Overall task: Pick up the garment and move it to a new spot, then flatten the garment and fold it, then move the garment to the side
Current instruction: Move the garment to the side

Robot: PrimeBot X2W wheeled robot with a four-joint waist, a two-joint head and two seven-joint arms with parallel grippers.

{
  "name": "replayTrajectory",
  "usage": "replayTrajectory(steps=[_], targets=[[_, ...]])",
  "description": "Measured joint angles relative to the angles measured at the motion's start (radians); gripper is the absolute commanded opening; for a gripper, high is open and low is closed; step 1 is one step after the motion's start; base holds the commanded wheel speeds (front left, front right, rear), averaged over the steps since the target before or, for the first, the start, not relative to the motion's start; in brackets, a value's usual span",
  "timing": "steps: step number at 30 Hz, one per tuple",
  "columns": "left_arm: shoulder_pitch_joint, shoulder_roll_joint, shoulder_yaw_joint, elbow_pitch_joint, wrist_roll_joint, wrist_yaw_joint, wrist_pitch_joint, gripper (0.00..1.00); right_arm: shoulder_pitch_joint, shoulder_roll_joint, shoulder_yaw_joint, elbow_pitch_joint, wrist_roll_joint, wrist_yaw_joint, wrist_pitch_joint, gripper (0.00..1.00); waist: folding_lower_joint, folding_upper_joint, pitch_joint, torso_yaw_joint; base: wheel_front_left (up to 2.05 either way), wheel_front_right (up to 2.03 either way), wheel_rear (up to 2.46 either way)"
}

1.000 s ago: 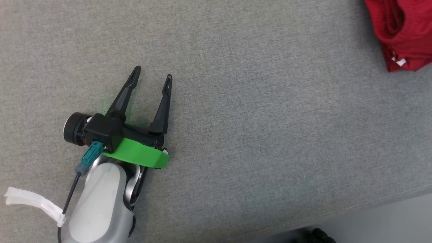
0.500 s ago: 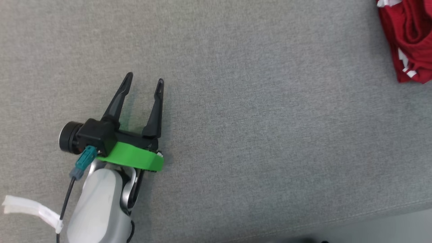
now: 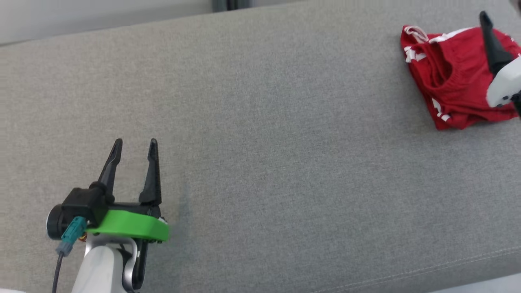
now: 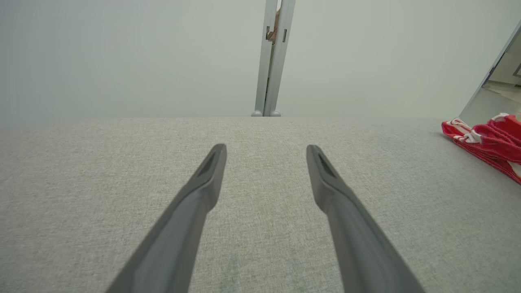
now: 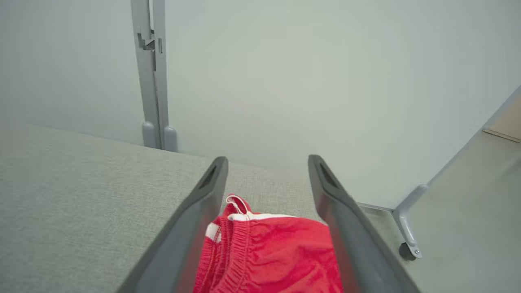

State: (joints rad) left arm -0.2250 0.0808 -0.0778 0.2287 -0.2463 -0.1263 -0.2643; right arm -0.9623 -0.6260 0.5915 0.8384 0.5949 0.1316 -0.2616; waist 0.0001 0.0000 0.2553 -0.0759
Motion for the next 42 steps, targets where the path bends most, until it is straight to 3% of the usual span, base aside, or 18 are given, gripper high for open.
replayTrajectory(steps=[8, 17, 34, 42], targets=[[0.06, 0.011, 0.07, -0.011, -0.001, 0.01, 0.0, 1.0, 0.226, 0.085, -0.119, -0.197, -0.05, 0.0, 0.0, 1.0, 0.0, 0.0, -0.135, 0.008, 0.0, 0.0, 0.0], [0.121, 0.01, 0.098, -0.006, -0.002, 0.012, 0.0, 1.0, 0.472, 0.199, -0.253, -0.325, -0.127, 0.0, 0.0, 1.0, -0.0001, 0.0, -0.231, 0.032, 0.0, 0.0, 0.0], [0.183, 0.002, 0.097, 0.042, -0.021, -0.002, 0.0, 1.0, 0.785, 0.388, -0.473, -0.498, -0.22, 0.0, 0.0, 1.0, -0.0001, 0.0, -0.298, 0.09, 0.0, 0.0, 0.0], [0.184, -0.005, 0.089, 0.045, -0.008, -0.002, 0.0, 1.0, 0.835, 0.435, -0.488, -0.528, -0.248, 0.0, 0.0, 1.0, -0.0001, 0.0, -0.292, 0.085, 0.0, 0.0, 0.0]])
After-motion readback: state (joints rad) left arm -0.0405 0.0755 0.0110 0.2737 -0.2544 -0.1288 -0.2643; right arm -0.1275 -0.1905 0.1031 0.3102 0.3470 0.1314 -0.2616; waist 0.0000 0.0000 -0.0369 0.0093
